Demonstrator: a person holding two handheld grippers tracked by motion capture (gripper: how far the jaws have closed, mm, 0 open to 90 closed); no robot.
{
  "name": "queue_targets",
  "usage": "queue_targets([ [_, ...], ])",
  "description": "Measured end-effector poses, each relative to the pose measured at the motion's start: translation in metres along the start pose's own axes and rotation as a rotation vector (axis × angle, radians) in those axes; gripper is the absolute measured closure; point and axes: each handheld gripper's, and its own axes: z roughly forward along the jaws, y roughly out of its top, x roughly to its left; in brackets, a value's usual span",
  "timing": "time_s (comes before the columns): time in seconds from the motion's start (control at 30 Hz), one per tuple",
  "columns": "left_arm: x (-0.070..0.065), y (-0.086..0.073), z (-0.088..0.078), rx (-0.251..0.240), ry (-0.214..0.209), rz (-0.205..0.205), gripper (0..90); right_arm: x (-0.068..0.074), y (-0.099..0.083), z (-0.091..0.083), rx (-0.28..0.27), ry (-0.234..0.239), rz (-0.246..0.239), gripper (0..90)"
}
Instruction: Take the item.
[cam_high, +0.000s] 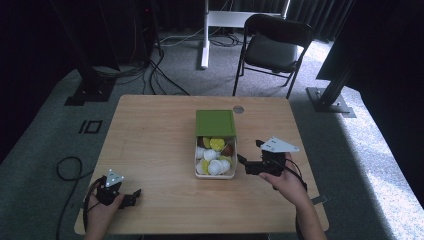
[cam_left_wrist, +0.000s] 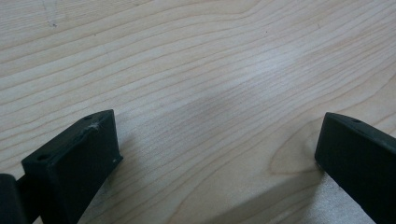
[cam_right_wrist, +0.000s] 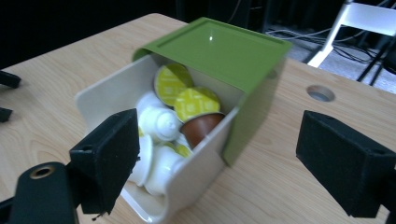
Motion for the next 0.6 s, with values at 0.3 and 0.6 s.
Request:
queue_targets([
  [0.3,0.000,0.000,0.000,0.000,0.001,0.002,0.7,0.022,0.008,0.019,0.006,0.056,-0.030,13.7],
  [0.6,0.000,0.000,0.000,0.000,0.000,0.002,0.7,0.041,0.009,0.042,0.025,0.103,-0.057,14.1],
])
